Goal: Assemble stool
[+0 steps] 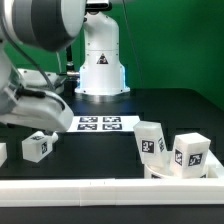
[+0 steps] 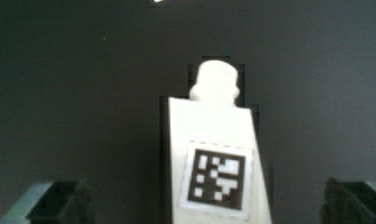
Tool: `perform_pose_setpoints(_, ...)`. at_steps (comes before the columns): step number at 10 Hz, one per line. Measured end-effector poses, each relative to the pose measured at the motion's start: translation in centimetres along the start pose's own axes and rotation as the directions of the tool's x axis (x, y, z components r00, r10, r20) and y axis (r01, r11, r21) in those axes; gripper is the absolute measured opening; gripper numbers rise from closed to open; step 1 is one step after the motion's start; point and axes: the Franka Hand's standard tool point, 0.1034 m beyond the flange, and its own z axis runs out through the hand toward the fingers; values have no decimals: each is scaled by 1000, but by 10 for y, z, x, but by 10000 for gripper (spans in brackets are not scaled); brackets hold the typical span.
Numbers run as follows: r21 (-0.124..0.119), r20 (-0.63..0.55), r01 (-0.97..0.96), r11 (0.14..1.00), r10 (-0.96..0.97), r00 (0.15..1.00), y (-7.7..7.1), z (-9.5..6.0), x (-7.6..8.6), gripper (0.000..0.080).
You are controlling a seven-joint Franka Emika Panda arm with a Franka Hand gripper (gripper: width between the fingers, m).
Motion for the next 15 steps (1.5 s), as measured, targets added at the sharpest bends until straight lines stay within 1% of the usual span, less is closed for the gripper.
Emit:
perform_pose_setpoints(2, -6, 60, -15, 1000, 16, 998, 7, 3, 3, 649)
perform_pose_setpoints(5, -7, 38, -13, 1000, 13, 999, 7, 1, 7, 649)
perform_pose_setpoints(7, -12, -6, 5, 1000, -5, 1000, -4, -3, 15, 649)
perform_pose_setpoints(8, -14, -52, 38, 999, -38, 998, -9, -8, 21, 649)
perform_pose_setpoints(10, -8, -50, 27, 1000, -27, 998, -5, -8, 20, 649)
perform_pose_setpoints(12, -8, -51, 26, 1000, -27, 998, -4, -8, 21, 649)
perform_pose_setpoints(13, -9, -67, 26, 1000, -27, 997, -7, -9, 23, 649)
perform_pose_setpoints(15, -14, -102, 55, 998, -57, 993, -20, -8, 22, 649)
